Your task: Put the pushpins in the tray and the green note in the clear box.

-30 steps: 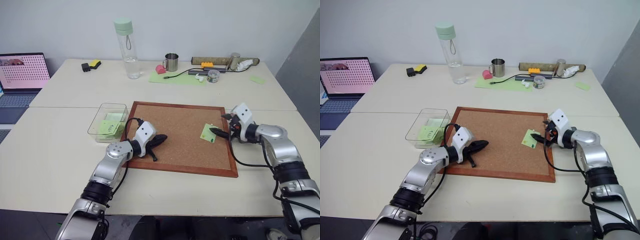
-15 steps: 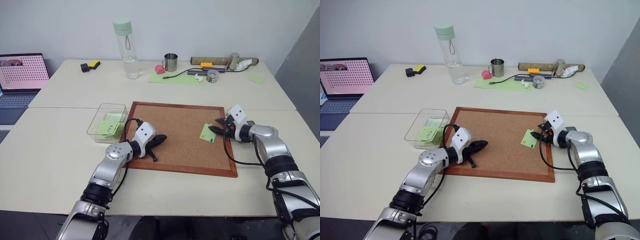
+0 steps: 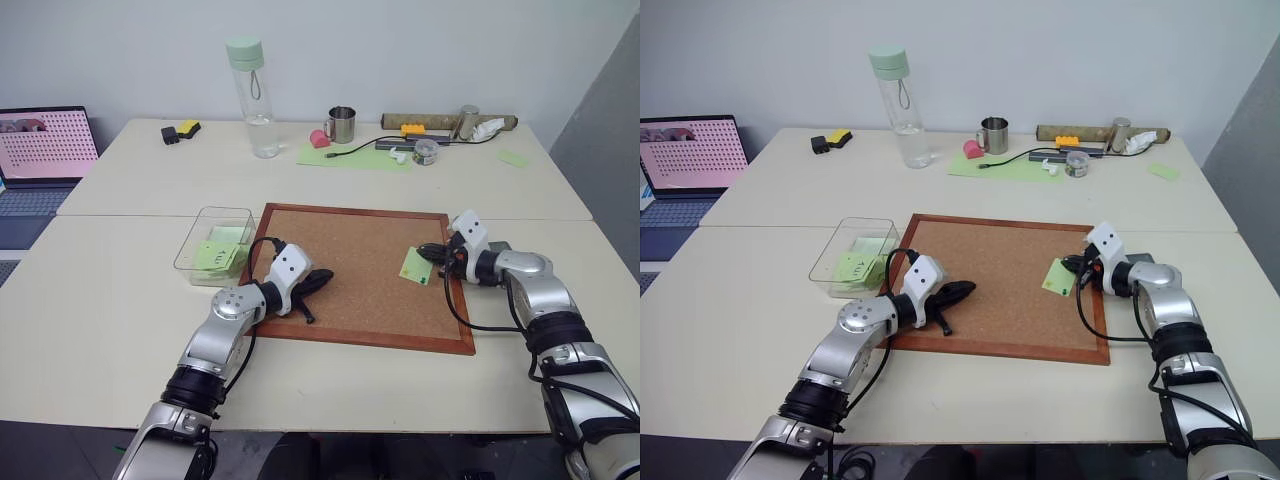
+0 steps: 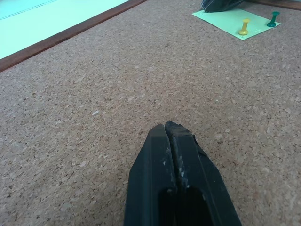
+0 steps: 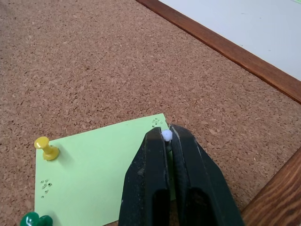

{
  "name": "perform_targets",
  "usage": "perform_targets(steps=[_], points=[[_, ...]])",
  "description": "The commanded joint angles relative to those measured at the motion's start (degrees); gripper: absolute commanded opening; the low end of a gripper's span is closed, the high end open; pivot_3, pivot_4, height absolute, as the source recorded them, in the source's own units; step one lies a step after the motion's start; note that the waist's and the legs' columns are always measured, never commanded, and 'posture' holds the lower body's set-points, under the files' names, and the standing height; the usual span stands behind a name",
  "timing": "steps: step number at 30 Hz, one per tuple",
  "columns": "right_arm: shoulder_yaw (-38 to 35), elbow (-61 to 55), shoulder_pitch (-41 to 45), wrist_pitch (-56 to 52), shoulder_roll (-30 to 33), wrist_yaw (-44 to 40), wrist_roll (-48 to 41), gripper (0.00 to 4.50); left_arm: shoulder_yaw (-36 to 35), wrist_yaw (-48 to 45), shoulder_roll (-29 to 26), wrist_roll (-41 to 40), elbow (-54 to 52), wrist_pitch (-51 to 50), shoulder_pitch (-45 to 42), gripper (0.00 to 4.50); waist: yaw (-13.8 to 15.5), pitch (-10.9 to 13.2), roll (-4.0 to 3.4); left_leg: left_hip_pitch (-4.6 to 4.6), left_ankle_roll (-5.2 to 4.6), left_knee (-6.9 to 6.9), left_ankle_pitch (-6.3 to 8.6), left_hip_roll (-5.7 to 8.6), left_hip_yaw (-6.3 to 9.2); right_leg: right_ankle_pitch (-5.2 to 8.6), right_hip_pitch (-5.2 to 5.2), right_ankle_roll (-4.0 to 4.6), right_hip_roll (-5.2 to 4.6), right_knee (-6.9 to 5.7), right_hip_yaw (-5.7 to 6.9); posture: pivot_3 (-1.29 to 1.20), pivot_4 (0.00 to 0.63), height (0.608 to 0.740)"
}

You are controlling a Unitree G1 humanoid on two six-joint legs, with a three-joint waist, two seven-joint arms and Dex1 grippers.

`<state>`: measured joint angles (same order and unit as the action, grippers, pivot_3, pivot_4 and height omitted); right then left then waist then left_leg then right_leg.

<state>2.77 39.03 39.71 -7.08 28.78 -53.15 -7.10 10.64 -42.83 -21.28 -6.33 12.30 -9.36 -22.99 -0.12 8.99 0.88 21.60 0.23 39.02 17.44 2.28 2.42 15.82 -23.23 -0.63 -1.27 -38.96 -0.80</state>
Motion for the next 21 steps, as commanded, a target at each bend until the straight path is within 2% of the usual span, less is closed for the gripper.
perform_targets(steps=[1, 14, 21], points=[[-3.1, -5.2, 0.5, -0.6, 1.0, -0.6, -2.7, 0.08, 1.4, 0.5, -0.1, 2.2, 2.1, -1.2, 1.6, 0.0, 0.0, 0.0, 0.0, 0.0, 0.0, 0.0, 0.0, 0.0, 0.0, 0.0, 0.0, 0.0, 0.0, 0.0, 0.0, 0.0, 0.15, 0.74], [-6.9, -11.3, -0.8, -7.9, 3.5, -1.2, -6.5, 0.08, 1.8, 0.9, -0.1, 2.3, 2.0, -1.4, 2.1, 0.0, 0.0, 0.0, -0.03, -0.02, -0.01, 0.0, 0.0, 0.0, 0.01, 0.0, 0.02, 0.0, 0.0, 0.0, 0.0, 0.0, 0.15, 0.74], [-7.5, -15.7, -6.4, -11.1, 12.0, -0.7, -4.0, 0.08, 1.7, 1.1, 0.0, 2.3, 1.6, -1.4, 2.6, 0.0, 0.2, 0.0, -0.05, -0.01, -0.01, -0.01, 0.01, 0.0, -0.01, 0.0, 0.02, 0.0, 0.0, 0.03, -0.01, 0.0, 0.15, 0.74]])
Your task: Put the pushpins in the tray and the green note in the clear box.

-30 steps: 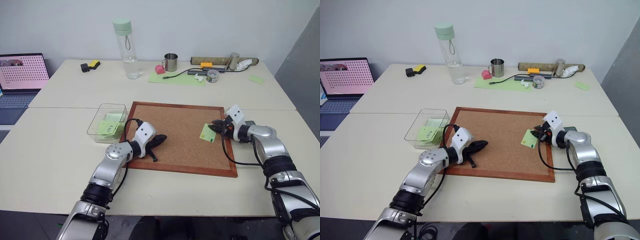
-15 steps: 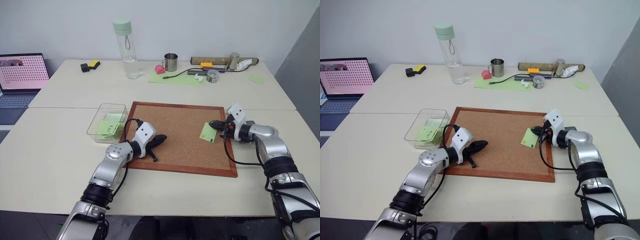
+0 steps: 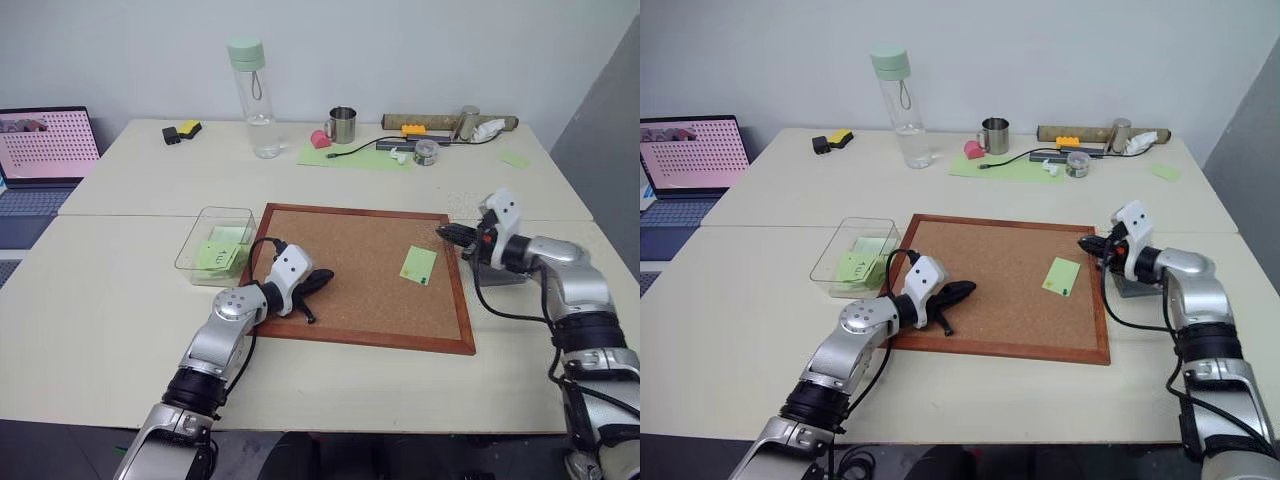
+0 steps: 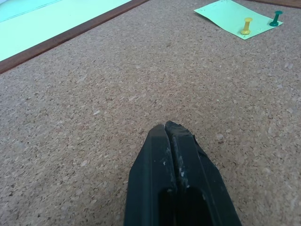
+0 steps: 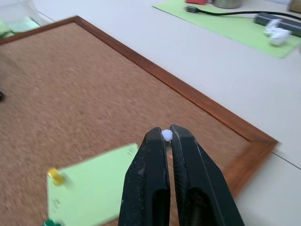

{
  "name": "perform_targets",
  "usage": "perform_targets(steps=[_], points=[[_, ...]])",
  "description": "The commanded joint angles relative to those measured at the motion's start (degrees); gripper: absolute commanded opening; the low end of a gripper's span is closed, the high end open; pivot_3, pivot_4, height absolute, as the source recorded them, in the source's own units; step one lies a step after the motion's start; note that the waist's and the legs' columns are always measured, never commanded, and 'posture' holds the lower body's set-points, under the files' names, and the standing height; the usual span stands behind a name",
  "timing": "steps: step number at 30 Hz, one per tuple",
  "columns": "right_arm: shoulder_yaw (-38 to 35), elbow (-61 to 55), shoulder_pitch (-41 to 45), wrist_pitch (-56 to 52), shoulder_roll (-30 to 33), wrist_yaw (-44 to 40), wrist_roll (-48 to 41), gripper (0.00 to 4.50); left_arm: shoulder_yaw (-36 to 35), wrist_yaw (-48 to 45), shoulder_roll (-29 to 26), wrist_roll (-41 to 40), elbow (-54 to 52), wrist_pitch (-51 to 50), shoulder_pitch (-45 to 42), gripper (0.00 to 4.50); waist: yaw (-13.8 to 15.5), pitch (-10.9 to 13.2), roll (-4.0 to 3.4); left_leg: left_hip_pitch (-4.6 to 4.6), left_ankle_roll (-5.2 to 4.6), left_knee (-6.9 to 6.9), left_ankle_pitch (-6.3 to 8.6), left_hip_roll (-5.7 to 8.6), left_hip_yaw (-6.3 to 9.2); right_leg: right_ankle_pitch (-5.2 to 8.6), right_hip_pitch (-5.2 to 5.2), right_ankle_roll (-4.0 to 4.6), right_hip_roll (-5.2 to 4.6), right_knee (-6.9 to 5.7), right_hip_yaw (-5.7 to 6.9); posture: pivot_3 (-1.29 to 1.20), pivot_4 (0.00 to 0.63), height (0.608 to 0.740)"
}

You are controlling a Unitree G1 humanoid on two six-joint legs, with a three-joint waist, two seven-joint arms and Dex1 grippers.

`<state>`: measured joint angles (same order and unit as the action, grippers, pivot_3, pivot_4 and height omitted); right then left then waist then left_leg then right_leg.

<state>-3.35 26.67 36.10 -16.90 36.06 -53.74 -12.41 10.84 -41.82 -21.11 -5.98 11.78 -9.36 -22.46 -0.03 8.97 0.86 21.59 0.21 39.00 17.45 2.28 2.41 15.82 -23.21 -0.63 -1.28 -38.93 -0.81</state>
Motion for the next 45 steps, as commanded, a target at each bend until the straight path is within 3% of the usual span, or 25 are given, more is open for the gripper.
perform_targets(steps=[1, 9, 18, 23, 26, 31, 44, 45], points=[[-1.3, -4.0, -4.1, -1.9, 6.1, -0.3, 1.6, 0.08, 1.5, 0.2, -0.2, 2.0, 2.2, -1.4, 2.1, 0.0, 0.0, 0.0, -0.03, 0.01, 0.0, 0.0, 0.0, 0.0, 0.01, 0.0, 0.0, 0.0, 0.0, 0.0, 0.0, 0.0, 0.15, 0.74], [0.1, -2.9, -8.7, -1.4, 10.7, 2.5, 6.1, 0.08, 1.8, -0.2, -0.2, 2.5, 2.8, -0.8, 1.6, 0.0, 0.0, -0.2, -0.27, -0.09, -0.02, -0.02, 0.01, 0.0, -0.06, 0.0, 0.06, 0.0, 0.0, -0.03, -0.05, 0.0, 0.15, 0.74], [-0.3, -3.7, -8.8, -1.8, 10.7, 3.3, 6.9, 2.01, 2.0, -0.5, -0.3, 3.1, 2.7, -0.5, 1.9, 0.0, 0.0, -0.2, -0.26, -0.1, -0.01, -0.02, 0.01, 0.0, -0.06, 0.0, 0.09, -0.01, 0.01, -0.02, -0.04, 0.0, 0.15, 0.74], [1.2, -13.1, -11.7, -1.7, 12.6, -3.2, 4.7, 2.95, 1.8, -0.6, -0.4, 3.2, 2.8, -0.4, 2.1, 0.0, 0.0, -0.2, -0.27, -0.09, -0.01, -0.02, 0.01, 0.0, -0.05, 0.01, 0.09, -0.01, 0.01, 0.0, -0.04, 0.0, 0.15, 0.74], [2.3, -22.4, -14.3, -3.2, 11.1, -6.0, 1.5, 2.95, 1.8, -0.7, -0.5, 3.2, 2.9, -0.3, 2.0, 0.0, 0.0, -0.2, -0.27, -0.1, -0.02, -0.03, 0.01, 0.0, -0.03, 0.01, 0.09, -0.02, 0.01, 0.0, -0.03, 0.0, 0.15, 0.74], [4.4, -28.4, -15.4, -4.8, 5.6, -2.7, 0.4, 2.95, 1.8, -0.8, -0.6, 3.4, 3.0, -0.2, 1.8, 0.0, 0.0, -0.3, -0.18, -0.12, -0.02, -0.02, 0.01, -0.01, 0.0, 0.02, 0.13, -0.03, 0.02, 0.01, -0.02, 0.0, 0.15, 0.74], [7.0, -20.6, -12.4, -2.4, -3.0, 1.6, 2.3, 2.95, 1.6, -0.9, -1.1, 3.6, 2.4, -0.6, 2.2, 0.0, 0.0, -0.3, -0.16, -0.13, 0.0, -0.03, 0.0, 0.0, 0.01, 0.02, 0.11, -0.02, 0.02, 0.02, -0.02, 0.0, 0.15, 0.74], [6.9, -19.7, -12.1, -2.0, -3.3, 1.8, 2.4, 2.77, 1.6, -0.9, -1.1, 3.6, 2.4, -0.6, 2.2, 0.0, 0.0, -0.3, -0.16, -0.13, 0.0, -0.03, 0.0, -0.01, 0.01, 0.02, 0.11, -0.02, 0.02, 0.02, -0.02, 0.0, 0.15, 0.74]])
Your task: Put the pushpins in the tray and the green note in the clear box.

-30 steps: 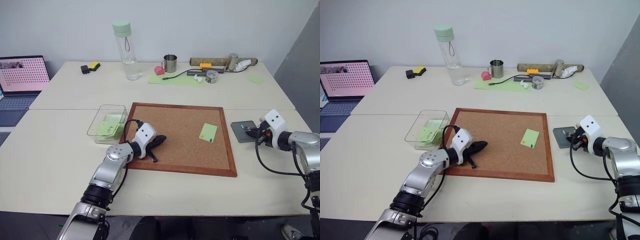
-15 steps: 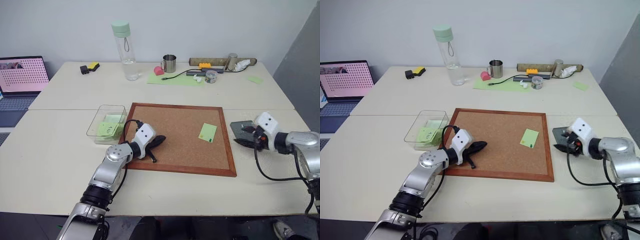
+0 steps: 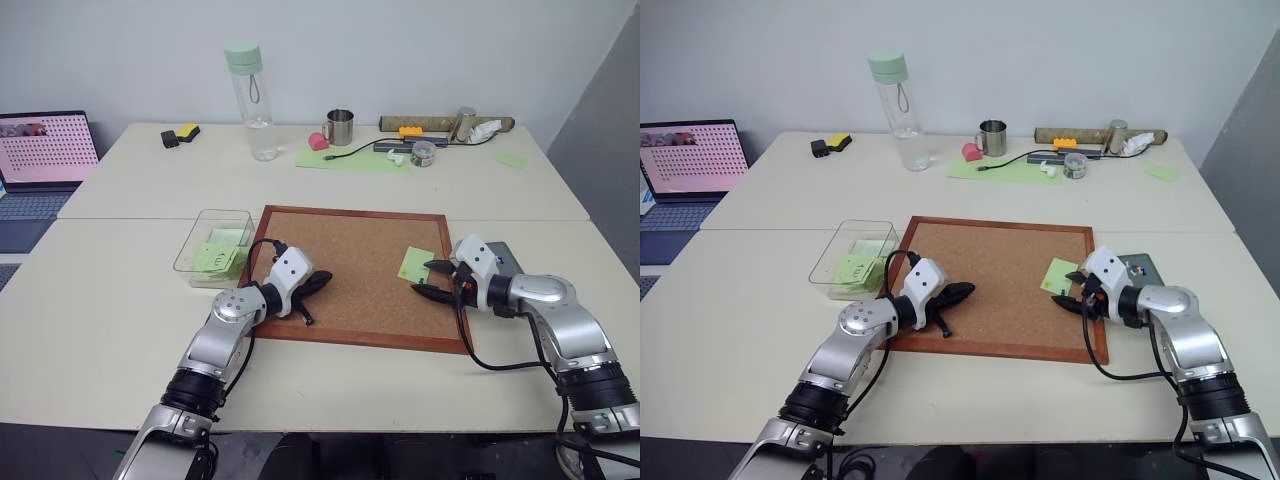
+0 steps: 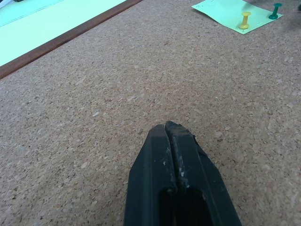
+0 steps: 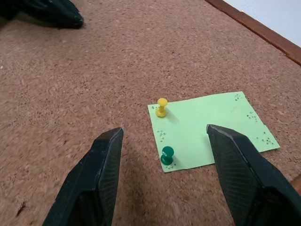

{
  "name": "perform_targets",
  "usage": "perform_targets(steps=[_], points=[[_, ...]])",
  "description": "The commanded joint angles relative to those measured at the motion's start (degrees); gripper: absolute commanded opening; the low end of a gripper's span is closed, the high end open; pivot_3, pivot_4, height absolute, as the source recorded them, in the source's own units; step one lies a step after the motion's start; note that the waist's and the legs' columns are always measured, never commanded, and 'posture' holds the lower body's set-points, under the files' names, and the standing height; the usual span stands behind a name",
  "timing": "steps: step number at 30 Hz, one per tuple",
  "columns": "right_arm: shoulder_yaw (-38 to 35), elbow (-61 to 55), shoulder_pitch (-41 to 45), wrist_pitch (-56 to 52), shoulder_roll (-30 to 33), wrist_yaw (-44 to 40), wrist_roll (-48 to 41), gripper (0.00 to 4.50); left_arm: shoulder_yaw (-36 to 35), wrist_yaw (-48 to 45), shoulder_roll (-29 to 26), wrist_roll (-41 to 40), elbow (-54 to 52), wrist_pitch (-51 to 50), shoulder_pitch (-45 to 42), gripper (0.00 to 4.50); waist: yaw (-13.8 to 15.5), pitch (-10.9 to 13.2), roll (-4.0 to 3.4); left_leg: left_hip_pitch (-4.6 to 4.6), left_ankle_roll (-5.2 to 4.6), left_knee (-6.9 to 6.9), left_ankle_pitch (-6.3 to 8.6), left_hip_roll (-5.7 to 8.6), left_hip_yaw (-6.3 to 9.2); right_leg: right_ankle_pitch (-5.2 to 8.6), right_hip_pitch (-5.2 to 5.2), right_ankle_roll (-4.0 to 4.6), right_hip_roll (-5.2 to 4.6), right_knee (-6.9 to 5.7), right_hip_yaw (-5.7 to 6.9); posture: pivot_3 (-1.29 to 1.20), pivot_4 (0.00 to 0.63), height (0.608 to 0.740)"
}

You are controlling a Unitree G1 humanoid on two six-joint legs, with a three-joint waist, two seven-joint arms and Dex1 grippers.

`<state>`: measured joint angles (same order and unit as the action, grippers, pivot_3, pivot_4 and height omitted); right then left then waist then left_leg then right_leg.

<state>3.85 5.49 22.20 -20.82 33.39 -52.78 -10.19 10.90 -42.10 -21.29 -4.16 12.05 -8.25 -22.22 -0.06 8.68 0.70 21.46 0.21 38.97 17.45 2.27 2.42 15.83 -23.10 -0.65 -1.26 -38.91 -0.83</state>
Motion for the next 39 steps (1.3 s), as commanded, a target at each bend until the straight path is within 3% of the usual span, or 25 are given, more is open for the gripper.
perform_targets(steps=[1, 3, 6, 15, 35, 39], points=[[-0.3, 2.3, 2.0, 2.3, -0.8, 1.0, 0.3, 2.59, 1.5, -0.6, -0.9, 1.8, 2.1, -1.7, 2.0, 0.0, 0.0, 0.0, 0.0, 0.0, 0.0, 0.0, 0.0, 0.0, 0.0, 0.0, 0.0, 0.0, 0.0, 0.0, 0.0, 0.0, 0.15, 0.74], [-0.4, 3.9, 2.2, 3.1, -1.0, 1.0, 0.4, 2.4, 1.5, -0.5, -0.9, 1.8, 1.9, -1.8, 2.1, 0.0, 0.0, 0.0, 0.0, 0.0, 0.0, 0.0, 0.0, 0.0, 0.0, 0.0, 0.0, 0.0, 0.0, 0.0, 0.0, 0.0, 0.15, 0.74], [-0.3, 5.4, 2.2, 4.1, -0.9, 0.7, 0.4, 1.67, 1.5, -0.4, -0.9, 1.8, 1.8, -1.8, 2.2, 0.0, 0.0, 0.0, 0.0, 0.0, 0.0, -0.01, 0.0, 0.0, 0.0, 0.0, 0.0, 0.0, 0.0, 0.0, 0.0, 0.0, 0.15, 0.74], [-1.1, 4.4, 1.1, 4.3, -0.9, -1.1, -1.5, 0.1, 1.2, -0.4, -1.2, 1.7, 1.4, -1.9, 2.7, 0.0, -0.1, 0.0, -0.01, 0.0, 0.0, -0.01, 0.0, 0.0, -0.01, 0.0, -0.01, 0.0, 0.0, 0.0, 0.0, 0.0, 0.15, 0.74], [-8.4, -2.2, 2.8, -3.3, 0.1, -0.7, -12.0, 0.05, 1.8, -0.5, -1.2, 2.0, 1.6, -2.1, 2.5, 0.0, -0.1, 0.0, -0.01, 0.03, -0.01, -0.04, 0.01, -0.01, 0.01, 0.0, -0.04, 0.0, 0.0, 0.01, 0.0, 0.0, 0.15, 0.74], [-10.8, 0.0, 3.1, -3.6, 3.6, 1.2, -10.1, 0.05, 1.8, -0.3, -1.2, 2.0, 1.6, -2.1, 2.6, 0.0, 0.0, 0.0, -0.01, 0.03, -0.01, -0.04, 0.01, 0.0, 0.0, 0.0, -0.04, 0.0, 0.0, 0.02, -0.01, 0.0, 0.15, 0.74]])
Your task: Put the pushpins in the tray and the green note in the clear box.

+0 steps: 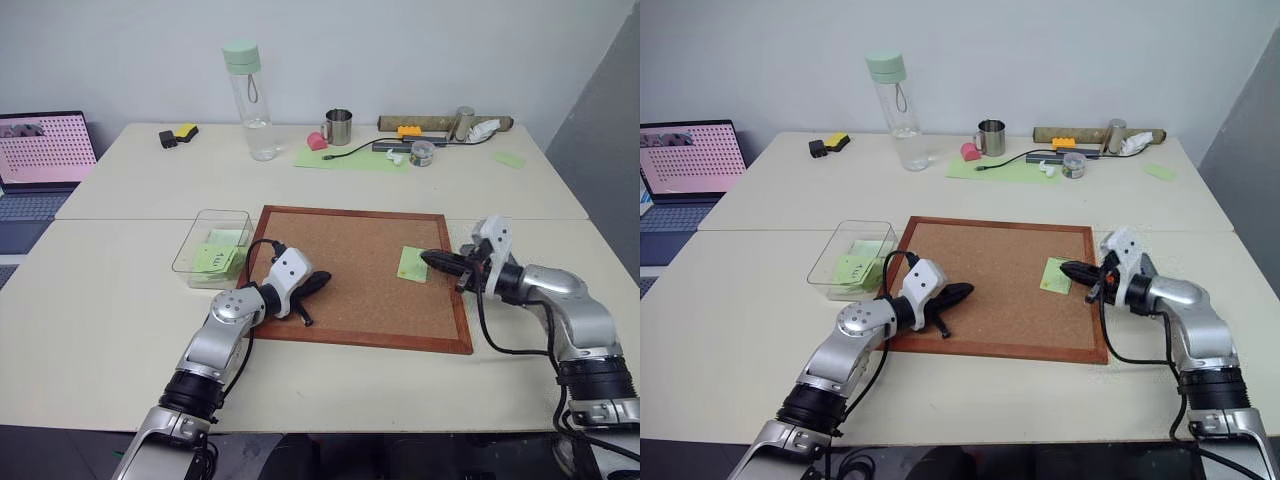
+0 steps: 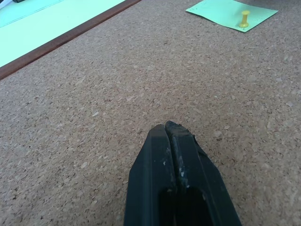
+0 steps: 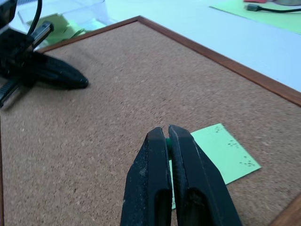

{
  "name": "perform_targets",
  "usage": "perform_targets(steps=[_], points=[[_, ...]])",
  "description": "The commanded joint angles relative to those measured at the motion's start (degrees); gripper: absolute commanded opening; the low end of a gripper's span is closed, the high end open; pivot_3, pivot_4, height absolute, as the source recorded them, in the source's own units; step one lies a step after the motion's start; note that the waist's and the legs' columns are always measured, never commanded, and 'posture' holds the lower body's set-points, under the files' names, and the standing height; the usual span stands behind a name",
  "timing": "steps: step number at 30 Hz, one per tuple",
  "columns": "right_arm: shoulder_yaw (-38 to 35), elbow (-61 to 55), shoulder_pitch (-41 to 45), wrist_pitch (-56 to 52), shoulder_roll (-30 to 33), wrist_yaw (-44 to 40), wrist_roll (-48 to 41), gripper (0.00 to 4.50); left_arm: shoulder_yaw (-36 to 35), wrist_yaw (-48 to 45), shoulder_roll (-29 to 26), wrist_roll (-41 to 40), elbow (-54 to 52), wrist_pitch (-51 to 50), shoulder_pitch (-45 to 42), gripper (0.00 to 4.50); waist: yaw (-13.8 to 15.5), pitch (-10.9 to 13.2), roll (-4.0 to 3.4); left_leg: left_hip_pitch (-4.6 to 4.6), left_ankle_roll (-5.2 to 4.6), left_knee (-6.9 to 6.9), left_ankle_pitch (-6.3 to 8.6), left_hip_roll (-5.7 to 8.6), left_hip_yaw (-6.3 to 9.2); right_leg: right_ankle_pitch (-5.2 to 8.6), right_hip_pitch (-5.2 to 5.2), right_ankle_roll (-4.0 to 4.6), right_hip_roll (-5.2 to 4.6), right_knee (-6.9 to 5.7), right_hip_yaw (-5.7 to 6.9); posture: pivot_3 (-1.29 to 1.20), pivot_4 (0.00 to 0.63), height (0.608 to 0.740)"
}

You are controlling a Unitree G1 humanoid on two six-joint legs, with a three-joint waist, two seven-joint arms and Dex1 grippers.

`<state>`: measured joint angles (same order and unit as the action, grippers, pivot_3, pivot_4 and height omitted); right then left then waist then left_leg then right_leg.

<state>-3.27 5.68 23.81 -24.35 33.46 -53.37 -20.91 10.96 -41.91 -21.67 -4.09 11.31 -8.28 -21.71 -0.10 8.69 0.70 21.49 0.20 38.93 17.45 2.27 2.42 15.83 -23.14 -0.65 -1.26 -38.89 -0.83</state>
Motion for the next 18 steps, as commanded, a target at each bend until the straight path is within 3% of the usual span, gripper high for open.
perform_targets(steps=[1, 10, 18], points=[[-4.0, 1.1, 1.3, 0.0, 4.8, 2.3, 1.4, 0.05, 1.7, -0.5, -0.8, 1.9, 2.4, -2.0, 2.1, 0.0, 0.0, 0.0, 0.0, 0.0, 0.0, 0.0, 0.0, 0.0, 0.0, 0.0, 0.0, 0.0, 0.0, 0.01, 0.0, 0.0, 0.15, 0.74], [-3.8, 9.5, -0.3, 0.6, 12.2, 4.7, 7.6, 0.05, 1.8, -0.7, -0.6, 2.0, 3.1, -1.7, 1.8, 0.0, 0.0, 0.0, -0.01, -0.01, -0.01, -0.04, 0.0, -0.01, -0.06, 0.0, 0.01, 0.0, 0.01, 0.01, -0.03, 0.0, 0.15, 0.74], [-4.2, 10.2, -0.1, 1.3, 11.0, 6.9, 8.9, 1.63, 2.1, -0.8, -0.4, 2.0, 3.4, -1.5, 1.6, 0.0, 0.0, 0.0, 0.0, -0.01, -0.01, -0.03, 0.0, -0.01, -0.06, 0.0, 0.02, 0.0, 0.01, 0.0, -0.03, 0.0, 0.15, 0.74]])
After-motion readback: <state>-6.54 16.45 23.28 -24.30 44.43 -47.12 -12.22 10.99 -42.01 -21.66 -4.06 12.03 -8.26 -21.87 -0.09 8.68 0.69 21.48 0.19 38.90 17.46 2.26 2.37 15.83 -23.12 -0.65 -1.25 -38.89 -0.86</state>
